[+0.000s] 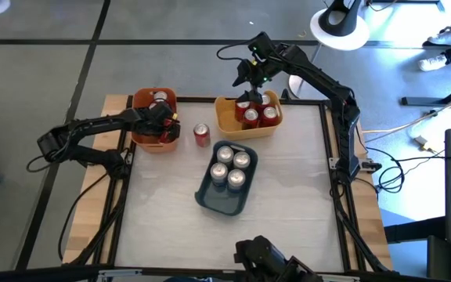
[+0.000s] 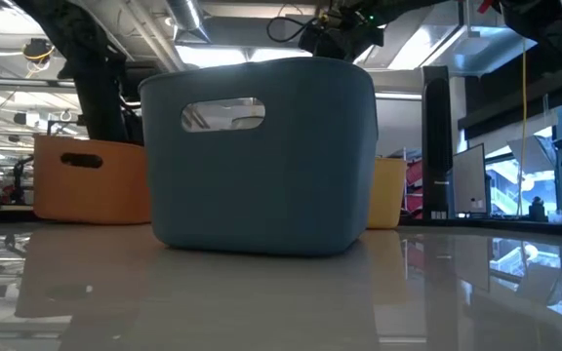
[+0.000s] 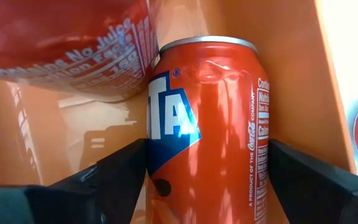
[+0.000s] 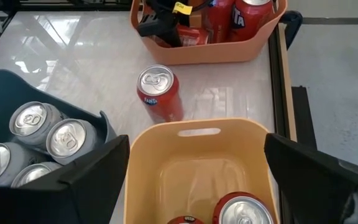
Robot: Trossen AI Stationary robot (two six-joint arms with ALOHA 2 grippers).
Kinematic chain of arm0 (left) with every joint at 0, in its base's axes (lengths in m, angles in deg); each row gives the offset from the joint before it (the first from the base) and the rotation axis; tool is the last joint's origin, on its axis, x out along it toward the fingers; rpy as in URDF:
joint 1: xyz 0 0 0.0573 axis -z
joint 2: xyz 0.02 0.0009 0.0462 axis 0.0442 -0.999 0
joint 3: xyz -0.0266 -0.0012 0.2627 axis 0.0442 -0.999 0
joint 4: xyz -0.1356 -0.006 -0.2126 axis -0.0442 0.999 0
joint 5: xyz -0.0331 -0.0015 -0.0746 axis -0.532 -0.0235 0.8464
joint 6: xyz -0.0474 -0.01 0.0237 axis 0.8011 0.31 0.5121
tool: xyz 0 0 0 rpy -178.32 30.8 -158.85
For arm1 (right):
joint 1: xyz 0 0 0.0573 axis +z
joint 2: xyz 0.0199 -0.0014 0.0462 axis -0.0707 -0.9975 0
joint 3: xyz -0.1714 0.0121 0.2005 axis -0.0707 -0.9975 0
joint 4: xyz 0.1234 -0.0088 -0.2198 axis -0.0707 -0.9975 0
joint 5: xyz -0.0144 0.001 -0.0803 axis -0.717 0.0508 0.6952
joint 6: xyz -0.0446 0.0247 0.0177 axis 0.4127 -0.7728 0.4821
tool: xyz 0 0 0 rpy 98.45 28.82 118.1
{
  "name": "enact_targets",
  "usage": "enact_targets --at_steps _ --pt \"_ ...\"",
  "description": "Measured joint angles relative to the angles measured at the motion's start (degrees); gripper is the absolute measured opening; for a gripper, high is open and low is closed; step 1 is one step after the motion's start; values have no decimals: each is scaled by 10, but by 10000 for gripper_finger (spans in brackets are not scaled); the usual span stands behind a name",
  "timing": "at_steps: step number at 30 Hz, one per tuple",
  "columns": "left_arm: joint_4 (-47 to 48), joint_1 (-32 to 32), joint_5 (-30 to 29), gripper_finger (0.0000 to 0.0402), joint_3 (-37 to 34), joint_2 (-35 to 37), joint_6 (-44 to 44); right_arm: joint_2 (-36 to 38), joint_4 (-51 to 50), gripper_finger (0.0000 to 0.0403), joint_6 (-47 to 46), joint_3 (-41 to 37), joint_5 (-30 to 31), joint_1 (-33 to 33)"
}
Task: Sort soda cans
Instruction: Adjust the orange soda can inside the orange bin
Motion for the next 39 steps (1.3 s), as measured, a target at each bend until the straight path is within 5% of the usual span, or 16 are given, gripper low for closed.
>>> enact_targets --at_steps 22,39 --pt "-50 -11 13 265 -20 10 -19 -1 -13 372 -3 0 0 0" --pt "-51 -9 51 265 -27 206 -66 -1 -12 372 -13 0 0 0"
